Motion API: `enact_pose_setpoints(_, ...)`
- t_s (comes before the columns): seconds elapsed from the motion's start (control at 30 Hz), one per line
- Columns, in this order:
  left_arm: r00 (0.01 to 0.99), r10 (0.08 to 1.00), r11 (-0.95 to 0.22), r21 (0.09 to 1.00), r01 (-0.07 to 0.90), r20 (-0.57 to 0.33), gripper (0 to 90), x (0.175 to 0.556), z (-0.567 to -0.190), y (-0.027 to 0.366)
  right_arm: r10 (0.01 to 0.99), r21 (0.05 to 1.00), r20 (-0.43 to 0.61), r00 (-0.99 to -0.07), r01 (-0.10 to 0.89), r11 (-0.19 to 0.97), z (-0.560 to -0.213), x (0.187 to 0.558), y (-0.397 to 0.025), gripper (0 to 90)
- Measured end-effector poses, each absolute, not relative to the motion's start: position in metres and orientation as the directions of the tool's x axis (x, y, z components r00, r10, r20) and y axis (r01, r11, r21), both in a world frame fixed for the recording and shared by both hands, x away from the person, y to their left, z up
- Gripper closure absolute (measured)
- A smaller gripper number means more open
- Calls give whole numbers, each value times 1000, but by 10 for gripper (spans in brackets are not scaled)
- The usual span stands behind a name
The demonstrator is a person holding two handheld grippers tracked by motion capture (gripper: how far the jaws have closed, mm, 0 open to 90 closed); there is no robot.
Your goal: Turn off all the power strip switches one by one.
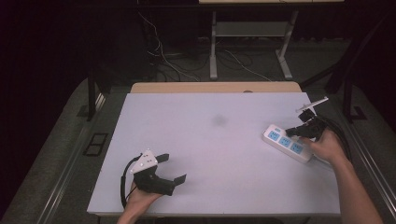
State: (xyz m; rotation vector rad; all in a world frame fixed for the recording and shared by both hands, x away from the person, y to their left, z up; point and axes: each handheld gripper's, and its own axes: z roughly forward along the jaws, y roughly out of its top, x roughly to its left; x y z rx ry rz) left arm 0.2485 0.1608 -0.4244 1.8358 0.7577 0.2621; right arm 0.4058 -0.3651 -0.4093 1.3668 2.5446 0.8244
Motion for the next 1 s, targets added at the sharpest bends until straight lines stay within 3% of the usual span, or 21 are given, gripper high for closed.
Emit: enact_pose_setpoints(1.0,771,614,-216,902,374,-172,0,249,-425,162,801,554,186,-569,734,392,-410,400,-374,900)
